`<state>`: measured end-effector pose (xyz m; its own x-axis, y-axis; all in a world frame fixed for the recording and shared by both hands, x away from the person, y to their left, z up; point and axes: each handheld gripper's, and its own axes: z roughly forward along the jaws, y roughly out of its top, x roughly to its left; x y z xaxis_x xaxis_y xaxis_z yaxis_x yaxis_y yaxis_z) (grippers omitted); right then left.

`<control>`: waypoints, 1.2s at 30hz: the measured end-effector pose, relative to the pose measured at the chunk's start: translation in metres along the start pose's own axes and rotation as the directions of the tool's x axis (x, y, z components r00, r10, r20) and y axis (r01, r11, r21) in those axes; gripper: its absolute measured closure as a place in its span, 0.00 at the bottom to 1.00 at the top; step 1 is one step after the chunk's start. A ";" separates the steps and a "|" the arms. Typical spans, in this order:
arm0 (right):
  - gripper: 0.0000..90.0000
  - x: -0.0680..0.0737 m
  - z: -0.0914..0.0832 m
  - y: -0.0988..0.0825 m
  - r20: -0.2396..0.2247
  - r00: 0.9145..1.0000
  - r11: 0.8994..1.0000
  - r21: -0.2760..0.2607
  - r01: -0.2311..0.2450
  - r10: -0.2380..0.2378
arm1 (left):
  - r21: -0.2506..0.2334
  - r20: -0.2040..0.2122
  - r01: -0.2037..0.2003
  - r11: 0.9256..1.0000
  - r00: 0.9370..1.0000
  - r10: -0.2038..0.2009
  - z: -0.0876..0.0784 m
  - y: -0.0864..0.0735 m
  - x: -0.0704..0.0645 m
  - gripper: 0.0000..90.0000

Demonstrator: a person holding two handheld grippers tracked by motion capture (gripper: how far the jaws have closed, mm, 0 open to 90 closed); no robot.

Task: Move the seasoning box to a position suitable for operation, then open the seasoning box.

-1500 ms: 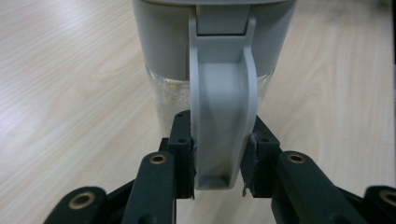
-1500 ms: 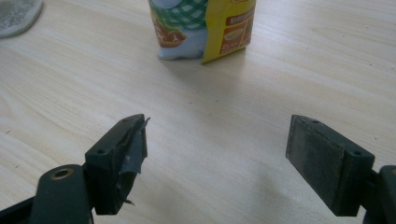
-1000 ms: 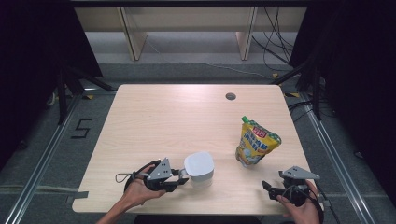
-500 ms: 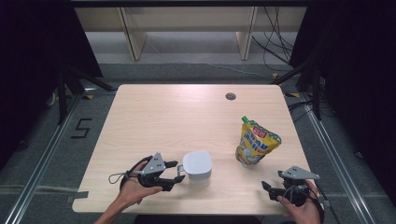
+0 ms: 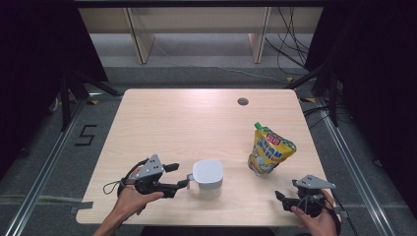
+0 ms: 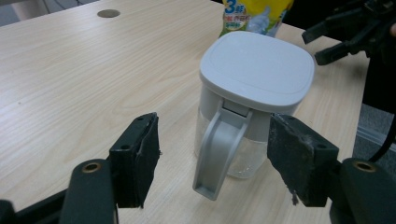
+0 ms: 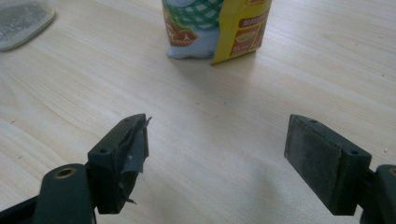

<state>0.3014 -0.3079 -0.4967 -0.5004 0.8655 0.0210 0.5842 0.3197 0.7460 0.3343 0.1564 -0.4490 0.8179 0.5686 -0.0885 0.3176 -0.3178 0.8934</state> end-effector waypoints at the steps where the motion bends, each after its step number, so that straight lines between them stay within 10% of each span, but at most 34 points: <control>1: 0.25 0.000 0.000 0.000 0.000 1.000 1.000 0.001 0.002 -0.002 | -0.004 -0.004 0.027 1.000 1.000 -0.027 -0.001 0.001 -0.001 0.38; 8: 0.20 0.003 0.000 0.001 -0.025 1.000 1.000 -0.010 -0.006 0.006 | -0.016 -0.013 0.058 0.998 0.998 -0.058 -0.004 0.013 -0.003 0.41; 16: 0.20 0.012 0.001 0.006 -0.097 0.995 0.996 -0.086 -0.030 0.021 | -0.076 -0.011 0.043 0.996 0.999 -0.044 0.003 0.027 -0.007 0.73; 36: 0.59 0.037 -0.002 0.020 -0.167 0.984 0.989 -0.144 0.034 -0.058 | -0.021 -0.021 -0.013 1.000 1.000 0.013 0.022 0.027 -0.015 0.95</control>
<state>0.2936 -0.2701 -0.4797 -0.6332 0.7689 0.0886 0.4690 0.2902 0.8342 0.3415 0.1225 -0.4337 0.8116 0.5802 -0.0679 0.2965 -0.3091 0.9036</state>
